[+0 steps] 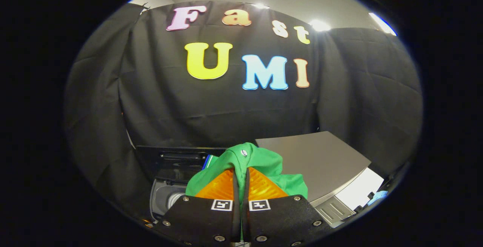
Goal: Put the clothes into the washing machine and then close the washing machine lid.
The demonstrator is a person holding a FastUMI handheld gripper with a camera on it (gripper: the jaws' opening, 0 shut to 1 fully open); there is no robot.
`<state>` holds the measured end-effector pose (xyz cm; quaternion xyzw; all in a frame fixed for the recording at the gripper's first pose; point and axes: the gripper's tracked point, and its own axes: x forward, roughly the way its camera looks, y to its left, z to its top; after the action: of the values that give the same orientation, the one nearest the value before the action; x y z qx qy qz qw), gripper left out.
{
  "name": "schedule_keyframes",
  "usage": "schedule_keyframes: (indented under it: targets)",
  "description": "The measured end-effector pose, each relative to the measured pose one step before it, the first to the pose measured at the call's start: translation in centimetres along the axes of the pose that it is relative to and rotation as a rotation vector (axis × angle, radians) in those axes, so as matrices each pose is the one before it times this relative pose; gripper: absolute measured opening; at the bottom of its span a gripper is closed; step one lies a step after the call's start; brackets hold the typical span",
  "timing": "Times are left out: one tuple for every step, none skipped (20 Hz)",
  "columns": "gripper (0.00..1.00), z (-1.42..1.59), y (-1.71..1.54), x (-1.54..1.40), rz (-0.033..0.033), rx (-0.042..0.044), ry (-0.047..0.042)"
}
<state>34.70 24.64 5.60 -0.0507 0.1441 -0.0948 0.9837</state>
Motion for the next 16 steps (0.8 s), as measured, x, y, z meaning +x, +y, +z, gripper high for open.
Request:
schedule_keyframes:
  targets:
    - [0.02,-0.273,1.989,-0.478,0.0268,0.00932,-0.00152]
    - [0.02,-0.214,1.823,-0.337,0.0248,0.0071,0.00091]
    - [0.02,-0.283,1.599,-0.339,0.01738,0.0021,0.00214]
    - [0.02,-0.234,1.338,-0.292,0.01688,-0.00132,0.00301]
    - [0.02,-0.146,1.2,-0.087,0.01615,0.00222,0.00466]
    - [0.02,-0.17,1.132,-0.077,0.01852,0.00436,0.00133]
    - [0.02,0.04,0.842,-0.016,0.01014,0.00489,-0.00029]
    - [0.02,-0.023,0.613,-0.01,0.00902,0.00155,0.00019]
    - [0.02,0.045,0.506,0.082,0.00427,-0.00192,0.00148]
    - [0.02,-0.193,0.326,0.072,0.00117,-0.00601,0.00589]
    - [0.02,-0.095,0.203,0.143,-0.00178,-0.00834,0.00459]
    - [0.02,-0.321,0.12,0.178,-0.00229,-0.01141,0.00696]
    - [0.02,-0.263,0.049,0.163,-0.00273,-0.00772,0.00782]
    - [0.02,-0.506,0.068,0.27,-0.00069,-0.00228,0.00812]
    - [0.02,-0.555,0.083,0.355,0.00116,-0.00042,0.01202]
    - [0.02,-0.776,-0.016,0.481,0.00057,-0.00299,0.01731]
